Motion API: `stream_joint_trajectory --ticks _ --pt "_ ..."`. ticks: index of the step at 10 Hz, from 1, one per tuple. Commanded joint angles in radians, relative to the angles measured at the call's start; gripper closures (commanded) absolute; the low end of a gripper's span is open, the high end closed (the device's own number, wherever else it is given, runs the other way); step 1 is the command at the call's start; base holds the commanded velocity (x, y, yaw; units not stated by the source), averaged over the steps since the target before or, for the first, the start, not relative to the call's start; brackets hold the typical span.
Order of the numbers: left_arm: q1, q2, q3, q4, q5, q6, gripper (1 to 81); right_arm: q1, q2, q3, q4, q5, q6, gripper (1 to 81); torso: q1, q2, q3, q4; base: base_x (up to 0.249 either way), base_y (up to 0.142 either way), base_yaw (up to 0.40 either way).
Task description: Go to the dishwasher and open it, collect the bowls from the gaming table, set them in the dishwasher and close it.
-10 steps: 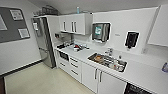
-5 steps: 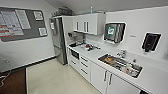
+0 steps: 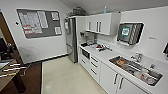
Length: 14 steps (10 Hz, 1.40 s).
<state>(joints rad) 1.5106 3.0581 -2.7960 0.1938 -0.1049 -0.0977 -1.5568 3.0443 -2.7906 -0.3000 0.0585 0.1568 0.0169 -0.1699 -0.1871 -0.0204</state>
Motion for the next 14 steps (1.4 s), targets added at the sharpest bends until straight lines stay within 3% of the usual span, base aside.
stream_joint_trajectory --ticks 1,14 --pt "-0.046 -0.001 -0.002 0.009 0.048 0.007 1.0 0.043 0.000 0.001 -0.007 -0.048 -0.003 1.0 0.000 0.000 0.000 0.000 0.000 0.000 0.347" --pt "-0.046 -0.013 -0.004 0.009 0.051 0.007 1.0 0.036 0.010 0.013 -0.027 -0.048 -0.002 1.0 0.000 0.000 0.000 0.000 0.000 0.000 0.346"
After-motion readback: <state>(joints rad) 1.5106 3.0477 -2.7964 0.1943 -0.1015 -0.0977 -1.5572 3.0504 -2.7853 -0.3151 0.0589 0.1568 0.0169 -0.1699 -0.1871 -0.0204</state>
